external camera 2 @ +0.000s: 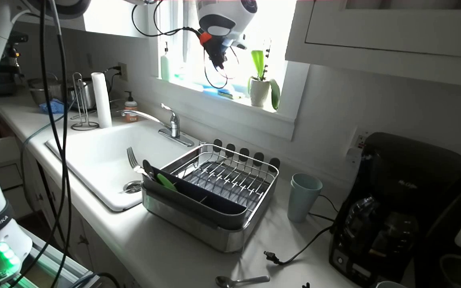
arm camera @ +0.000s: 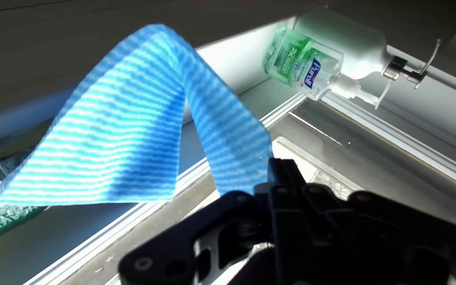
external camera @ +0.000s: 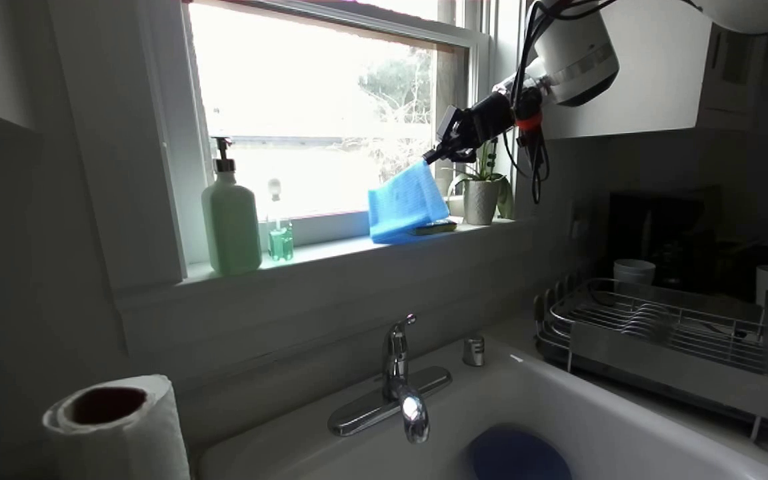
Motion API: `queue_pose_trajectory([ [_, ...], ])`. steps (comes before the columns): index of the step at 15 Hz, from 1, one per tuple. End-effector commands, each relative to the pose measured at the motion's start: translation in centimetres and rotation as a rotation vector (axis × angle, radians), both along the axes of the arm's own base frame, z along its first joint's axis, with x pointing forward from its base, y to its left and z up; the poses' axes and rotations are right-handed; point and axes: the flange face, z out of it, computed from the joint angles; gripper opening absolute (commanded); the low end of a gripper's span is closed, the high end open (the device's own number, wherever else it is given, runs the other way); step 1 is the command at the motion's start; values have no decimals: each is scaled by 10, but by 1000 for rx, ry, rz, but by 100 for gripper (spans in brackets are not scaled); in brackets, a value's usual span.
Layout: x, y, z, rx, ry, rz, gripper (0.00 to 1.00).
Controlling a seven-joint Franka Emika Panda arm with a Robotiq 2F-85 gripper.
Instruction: Put the blue towel over the tap faucet
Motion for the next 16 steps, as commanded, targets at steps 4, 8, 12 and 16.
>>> queue_pose_trajectory([
  [4,-41,49,51,49,-52,6,1],
  [8,-63,74,78,61,-91,28,1],
  [12,-58,84,89,23,-98,63,1],
  [16,-65,89,91,18,-105,66,1],
])
